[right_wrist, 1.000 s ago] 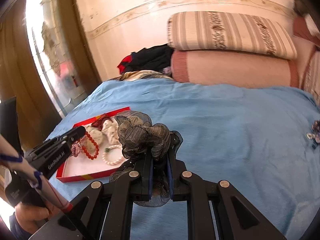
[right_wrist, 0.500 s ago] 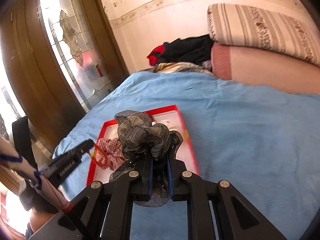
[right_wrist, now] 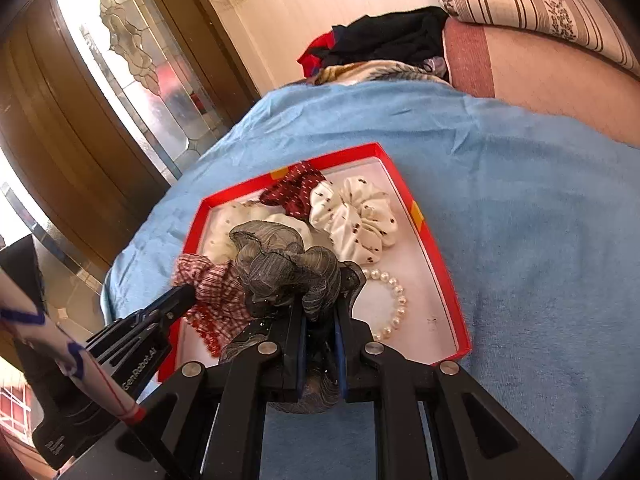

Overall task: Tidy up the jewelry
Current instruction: 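Lower red bead bracelet and grey scrunchie into tray and open both tools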

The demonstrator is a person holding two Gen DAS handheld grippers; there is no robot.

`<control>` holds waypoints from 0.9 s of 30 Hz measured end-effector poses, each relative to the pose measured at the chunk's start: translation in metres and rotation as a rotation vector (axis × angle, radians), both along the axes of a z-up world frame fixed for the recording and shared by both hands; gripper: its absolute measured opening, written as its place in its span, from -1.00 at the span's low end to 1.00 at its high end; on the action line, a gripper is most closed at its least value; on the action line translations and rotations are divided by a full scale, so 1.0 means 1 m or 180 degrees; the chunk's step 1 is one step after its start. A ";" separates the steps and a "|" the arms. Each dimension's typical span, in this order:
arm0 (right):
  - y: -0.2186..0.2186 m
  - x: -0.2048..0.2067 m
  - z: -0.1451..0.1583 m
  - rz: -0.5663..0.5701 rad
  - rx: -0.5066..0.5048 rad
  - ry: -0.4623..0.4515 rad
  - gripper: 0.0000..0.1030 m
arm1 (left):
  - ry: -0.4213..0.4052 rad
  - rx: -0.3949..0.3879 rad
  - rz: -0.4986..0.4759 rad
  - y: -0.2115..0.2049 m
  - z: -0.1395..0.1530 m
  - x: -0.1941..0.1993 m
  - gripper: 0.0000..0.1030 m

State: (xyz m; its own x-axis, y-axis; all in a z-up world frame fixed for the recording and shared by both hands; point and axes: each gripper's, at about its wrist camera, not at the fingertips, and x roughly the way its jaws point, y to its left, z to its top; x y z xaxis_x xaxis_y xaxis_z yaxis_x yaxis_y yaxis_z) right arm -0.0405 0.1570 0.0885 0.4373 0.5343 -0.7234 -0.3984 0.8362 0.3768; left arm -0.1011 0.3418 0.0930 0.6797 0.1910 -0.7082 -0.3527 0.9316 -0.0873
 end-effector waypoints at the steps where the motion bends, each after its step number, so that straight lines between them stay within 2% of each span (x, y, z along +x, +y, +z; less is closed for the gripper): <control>1: 0.000 0.002 -0.003 -0.0016 -0.0010 0.0023 -0.76 | 0.0029 0.0011 0.0019 0.000 -0.002 0.001 -0.86; 9: -0.002 0.011 -0.023 -0.0064 -0.0071 0.0139 -0.75 | 0.0162 0.0057 0.0093 0.003 -0.011 0.004 -0.86; 27: -0.001 0.017 -0.034 -0.0111 -0.0206 0.0131 -0.72 | 0.0242 0.0129 0.0165 0.004 -0.018 0.008 -0.85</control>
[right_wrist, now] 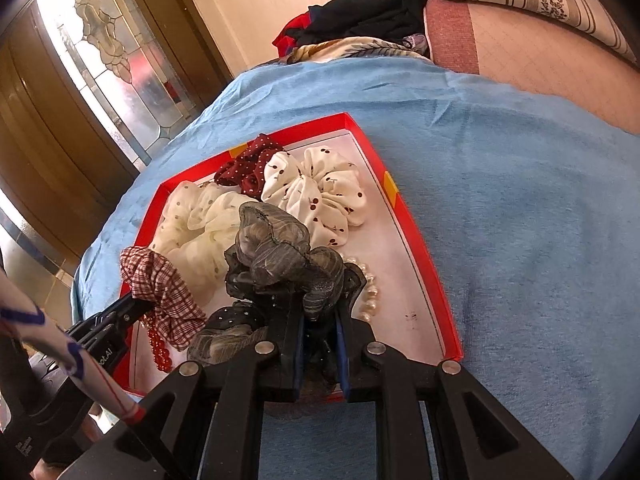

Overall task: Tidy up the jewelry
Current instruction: 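Lower red bead bracelet and grey scrunchie into tray and open both tools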

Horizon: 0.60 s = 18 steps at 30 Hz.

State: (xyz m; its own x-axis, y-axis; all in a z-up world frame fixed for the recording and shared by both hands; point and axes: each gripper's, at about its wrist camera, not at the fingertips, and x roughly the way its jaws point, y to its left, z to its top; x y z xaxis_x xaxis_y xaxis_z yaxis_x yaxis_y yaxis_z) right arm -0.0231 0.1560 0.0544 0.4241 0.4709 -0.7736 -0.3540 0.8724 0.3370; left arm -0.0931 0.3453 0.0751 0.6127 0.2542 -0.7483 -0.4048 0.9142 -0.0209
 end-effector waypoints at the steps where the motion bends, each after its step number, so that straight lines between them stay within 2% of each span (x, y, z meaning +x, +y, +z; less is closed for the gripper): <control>1: -0.001 0.000 -0.001 -0.0004 -0.0002 0.0001 -0.71 | 0.0002 0.0023 -0.0001 -0.001 0.000 0.000 -0.85; 14: -0.001 0.000 0.000 0.0009 -0.0057 -0.0026 -0.55 | 0.0010 0.0212 -0.0014 -0.011 0.000 0.003 -0.85; 18: -0.002 -0.001 0.002 0.0021 -0.0059 -0.0047 -0.52 | -0.0001 0.0240 -0.0011 -0.012 0.002 0.003 -0.67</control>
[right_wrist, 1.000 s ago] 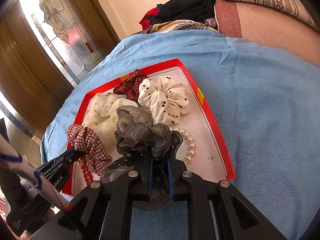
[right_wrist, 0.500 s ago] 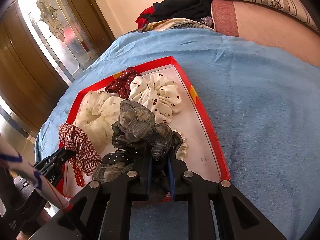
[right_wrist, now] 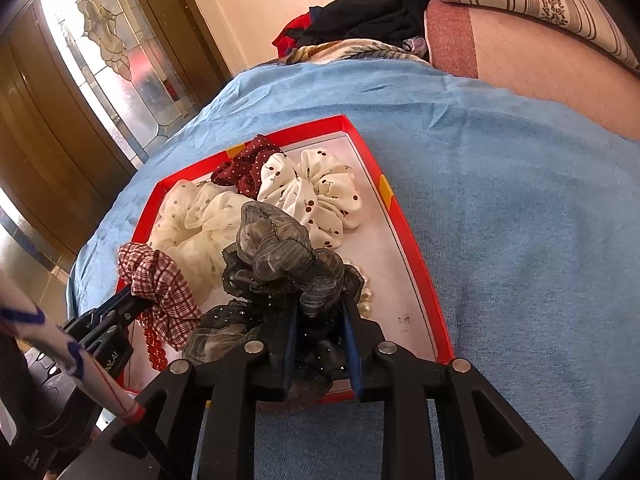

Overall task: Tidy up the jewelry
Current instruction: 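Lower red bead bracelet and grey scrunchie into tray and open both tools, then raise both open tools away from the tray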

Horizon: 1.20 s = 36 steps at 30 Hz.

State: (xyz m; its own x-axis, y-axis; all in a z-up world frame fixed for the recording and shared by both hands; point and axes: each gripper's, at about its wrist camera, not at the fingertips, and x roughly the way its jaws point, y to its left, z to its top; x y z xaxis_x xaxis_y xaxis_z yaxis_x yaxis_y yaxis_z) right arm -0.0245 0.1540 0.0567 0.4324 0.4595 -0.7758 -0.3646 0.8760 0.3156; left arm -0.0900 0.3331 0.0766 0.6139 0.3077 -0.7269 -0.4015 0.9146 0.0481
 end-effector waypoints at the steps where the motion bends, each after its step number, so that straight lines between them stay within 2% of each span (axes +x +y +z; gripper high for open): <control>1: 0.000 0.000 0.000 0.0001 0.0000 -0.0001 -0.52 | -0.0006 0.0019 0.0002 -0.001 0.001 0.000 -0.65; 5: -0.001 -0.001 0.003 0.0005 -0.0001 -0.0009 -0.50 | -0.0008 0.0029 0.0000 -0.001 0.001 0.000 -0.61; 8: -0.002 -0.002 0.005 -0.0010 0.0006 -0.0021 -0.37 | -0.0031 0.0053 0.0009 -0.002 0.003 -0.001 -0.49; 14: -0.006 -0.004 0.015 -0.0036 0.0036 -0.0055 -0.35 | -0.0092 0.0088 0.0011 -0.004 0.008 -0.003 -0.28; 16: -0.008 -0.005 0.019 -0.0044 0.0043 -0.0073 -0.35 | -0.0120 0.0107 0.0007 -0.005 0.010 -0.004 -0.18; 18: -0.010 -0.007 0.023 -0.0053 0.0046 -0.0096 -0.33 | -0.0162 0.0143 0.0008 -0.007 0.012 -0.005 0.06; 20: -0.012 -0.010 0.028 -0.0059 0.0047 -0.0129 -0.32 | -0.0214 0.0164 0.0013 -0.008 0.015 -0.008 0.18; 26: -0.023 -0.021 0.048 -0.0099 0.0100 -0.0221 -0.27 | -0.0412 0.0181 -0.0034 -0.014 0.028 -0.015 0.29; 31: -0.038 -0.033 0.067 -0.0131 0.0139 -0.0332 -0.17 | -0.0595 0.0170 -0.0054 -0.023 0.041 -0.025 0.48; 36: -0.053 -0.047 0.085 -0.0142 0.0160 -0.0417 0.05 | -0.0669 0.0200 -0.0059 -0.035 0.050 -0.035 0.56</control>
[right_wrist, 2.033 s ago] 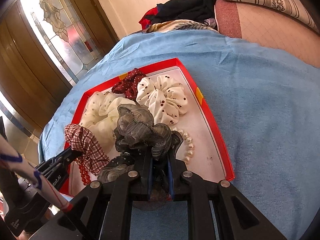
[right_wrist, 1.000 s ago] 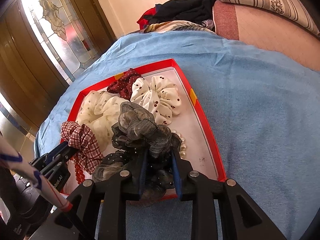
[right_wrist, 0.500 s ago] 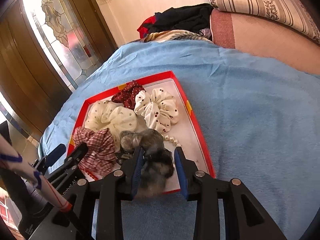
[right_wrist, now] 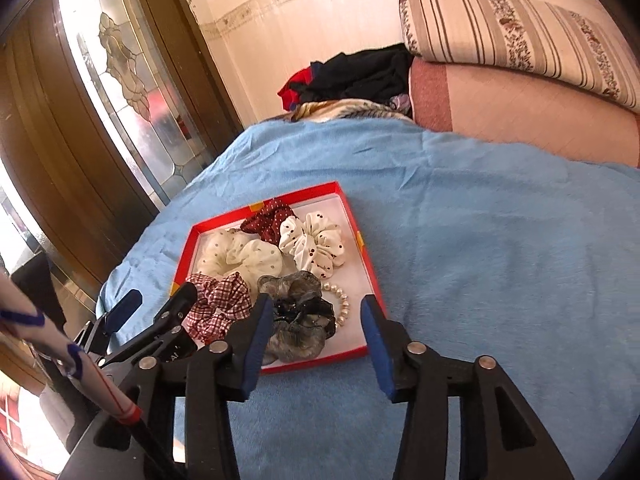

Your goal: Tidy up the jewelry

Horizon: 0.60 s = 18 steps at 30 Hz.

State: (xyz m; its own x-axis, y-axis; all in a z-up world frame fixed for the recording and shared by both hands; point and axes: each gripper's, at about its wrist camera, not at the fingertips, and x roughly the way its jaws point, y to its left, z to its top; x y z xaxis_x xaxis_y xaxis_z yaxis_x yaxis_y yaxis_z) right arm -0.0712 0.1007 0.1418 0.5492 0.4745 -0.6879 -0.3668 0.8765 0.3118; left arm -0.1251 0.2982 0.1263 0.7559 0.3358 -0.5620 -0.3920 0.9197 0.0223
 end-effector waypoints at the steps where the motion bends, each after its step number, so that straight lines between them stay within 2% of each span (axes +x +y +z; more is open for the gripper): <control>1: -0.002 -0.002 0.002 0.0004 -0.0008 -0.0011 0.08 | -0.0004 0.0029 -0.0013 -0.004 0.003 -0.003 0.59; 3: -0.007 -0.007 0.007 -0.0006 -0.0028 -0.0039 0.20 | -0.0034 0.0081 0.0012 -0.011 0.011 -0.012 0.73; 9: -0.024 -0.034 0.024 0.0061 -0.0106 -0.0117 0.33 | -0.0105 0.0137 0.0034 -0.029 0.034 -0.047 0.96; 15: -0.042 -0.083 0.052 0.0101 -0.0215 -0.0371 0.68 | -0.0063 0.0252 0.0067 -0.046 0.062 -0.093 1.00; 18: -0.053 -0.109 0.064 0.0064 -0.0213 -0.0452 0.70 | -0.0075 0.0293 -0.0004 -0.053 0.075 -0.119 1.00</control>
